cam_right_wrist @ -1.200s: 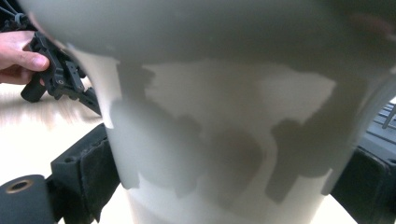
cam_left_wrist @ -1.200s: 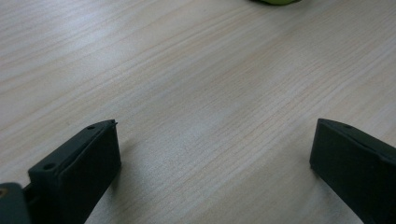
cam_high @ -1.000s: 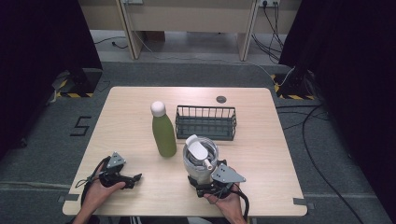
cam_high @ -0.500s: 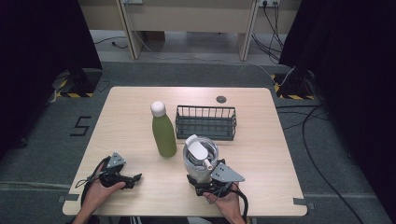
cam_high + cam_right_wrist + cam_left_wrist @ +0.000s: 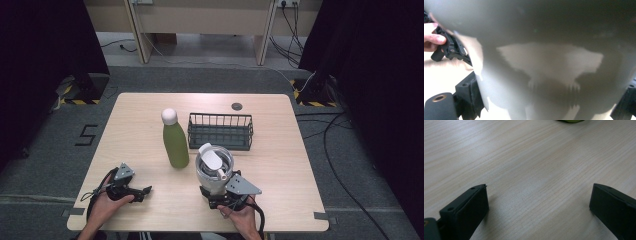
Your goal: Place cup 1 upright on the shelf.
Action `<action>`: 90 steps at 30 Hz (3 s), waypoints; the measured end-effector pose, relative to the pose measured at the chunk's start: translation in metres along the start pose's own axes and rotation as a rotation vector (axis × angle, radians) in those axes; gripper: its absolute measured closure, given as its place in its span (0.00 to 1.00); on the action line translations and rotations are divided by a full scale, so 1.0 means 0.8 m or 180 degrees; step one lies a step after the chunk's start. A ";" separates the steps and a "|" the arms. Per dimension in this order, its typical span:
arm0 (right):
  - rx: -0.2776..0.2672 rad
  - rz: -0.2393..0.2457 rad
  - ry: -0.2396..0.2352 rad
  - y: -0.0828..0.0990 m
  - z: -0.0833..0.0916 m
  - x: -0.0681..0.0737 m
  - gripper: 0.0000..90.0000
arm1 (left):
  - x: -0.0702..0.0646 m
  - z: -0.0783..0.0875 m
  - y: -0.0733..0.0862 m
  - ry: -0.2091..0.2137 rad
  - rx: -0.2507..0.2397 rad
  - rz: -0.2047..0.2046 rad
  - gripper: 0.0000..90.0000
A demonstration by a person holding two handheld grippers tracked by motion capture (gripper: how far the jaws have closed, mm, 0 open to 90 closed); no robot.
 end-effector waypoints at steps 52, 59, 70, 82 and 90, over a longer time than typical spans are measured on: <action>-0.0006 -0.0012 0.0385 -0.069 0.023 -0.060 0.12 | 0.000 0.000 0.000 0.0011 -0.0007 0.0002 0.02; -0.0007 -0.0024 0.0477 -0.083 0.025 -0.072 0.12 | 0.000 0.000 0.000 0.0011 -0.0007 0.0003 0.02; -0.0033 -0.0037 0.0584 -0.104 0.028 -0.091 0.12 | 0.000 0.000 0.000 0.0011 -0.0007 0.0003 0.02; -0.0064 -0.0066 0.0716 -0.128 0.029 -0.117 0.12 | 0.000 0.000 0.000 0.0012 -0.0007 0.0003 0.02; -0.0056 -0.0106 0.0781 -0.140 0.029 -0.129 0.12 | 0.000 0.000 0.000 0.0012 -0.0006 0.0003 0.02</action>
Point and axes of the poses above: each handheld gripper's, and its own axes: z roughly backward along the jaws, y roughly out of its underside, x roughly to its left, the point moved 1 cm from there along -z, roughly forward along the jaws, and after that the axes turned 12 degrees about x, right-handed, at the moved point
